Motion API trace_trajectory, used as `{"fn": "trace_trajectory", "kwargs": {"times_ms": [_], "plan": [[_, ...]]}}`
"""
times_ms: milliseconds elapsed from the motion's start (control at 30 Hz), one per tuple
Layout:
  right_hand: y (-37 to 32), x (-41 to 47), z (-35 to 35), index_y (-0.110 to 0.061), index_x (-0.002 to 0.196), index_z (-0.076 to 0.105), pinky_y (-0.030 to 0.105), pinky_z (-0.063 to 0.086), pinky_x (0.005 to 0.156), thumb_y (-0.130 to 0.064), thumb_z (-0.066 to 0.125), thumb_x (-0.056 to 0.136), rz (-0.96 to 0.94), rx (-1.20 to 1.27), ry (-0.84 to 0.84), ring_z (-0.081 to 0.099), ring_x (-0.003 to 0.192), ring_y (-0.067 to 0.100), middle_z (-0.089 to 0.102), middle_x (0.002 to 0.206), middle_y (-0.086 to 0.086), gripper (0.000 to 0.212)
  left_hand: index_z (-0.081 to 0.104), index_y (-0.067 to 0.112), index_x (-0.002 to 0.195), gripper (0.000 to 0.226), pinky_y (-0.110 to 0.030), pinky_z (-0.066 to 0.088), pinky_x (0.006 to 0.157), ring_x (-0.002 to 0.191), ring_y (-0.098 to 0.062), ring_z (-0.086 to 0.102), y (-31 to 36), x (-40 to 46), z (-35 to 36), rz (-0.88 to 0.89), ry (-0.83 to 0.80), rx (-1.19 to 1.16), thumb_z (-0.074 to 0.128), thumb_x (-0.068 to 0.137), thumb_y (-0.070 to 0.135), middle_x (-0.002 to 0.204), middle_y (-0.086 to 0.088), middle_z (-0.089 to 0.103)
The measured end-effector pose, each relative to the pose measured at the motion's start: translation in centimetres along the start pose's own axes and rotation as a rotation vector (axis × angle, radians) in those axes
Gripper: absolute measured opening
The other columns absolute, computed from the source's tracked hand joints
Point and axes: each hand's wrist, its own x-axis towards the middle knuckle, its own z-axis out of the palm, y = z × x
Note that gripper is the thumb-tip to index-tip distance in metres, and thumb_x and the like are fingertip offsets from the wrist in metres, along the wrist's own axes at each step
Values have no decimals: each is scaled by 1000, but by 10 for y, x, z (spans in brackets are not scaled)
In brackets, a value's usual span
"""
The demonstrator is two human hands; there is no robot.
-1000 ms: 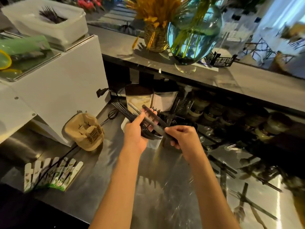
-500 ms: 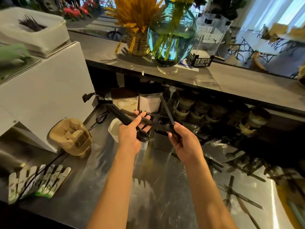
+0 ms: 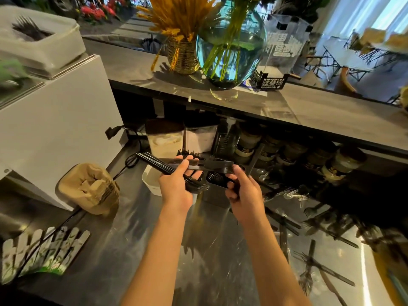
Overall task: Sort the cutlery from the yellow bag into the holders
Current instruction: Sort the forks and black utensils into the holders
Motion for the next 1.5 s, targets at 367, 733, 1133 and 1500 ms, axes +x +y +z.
{"fn": "trace_trajectory", "kwargs": {"times_ms": [367, 733, 1133, 1500], "plan": [[-32, 30, -23, -17, 91, 62, 19, 46, 54, -19, 59, 100, -374, -233, 282, 60, 62, 4, 63, 81, 1, 10, 60, 2, 114, 16, -37, 62, 75, 89, -28, 75, 17, 34, -21, 70, 141, -51, 54, 99, 0, 107, -21, 70], [-29, 65, -14, -19, 84, 50, 23, 38, 56, -23, 57, 102, -579, -921, 217, 50, 59, 6, 54, 72, -6, 19, 61, 6, 97, 14, -35, 61, 62, 80, -30, 76, -5, 39, -7, -16, 67, 3, 49, 101, 0, 93, -16, 72], [-4, 86, -10, -11, 114, 57, 28, 42, 66, -44, 55, 100, -285, -1182, 33, 59, 85, 19, 63, 100, 5, 36, 59, 3, 96, 14, -38, 62, 64, 79, -32, 75, -8, 41, -5, -58, 60, -44, 47, 101, -1, 99, -20, 68], [-38, 71, -32, -19, 115, 73, 42, 62, 72, -17, 68, 94, -360, -1328, 80, 70, 70, 20, 70, 85, -1, 22, 59, 5, 107, 13, -36, 62, 63, 81, -29, 76, -8, 40, -6, -39, 52, 11, 48, 102, 1, 99, -16, 71]]}}
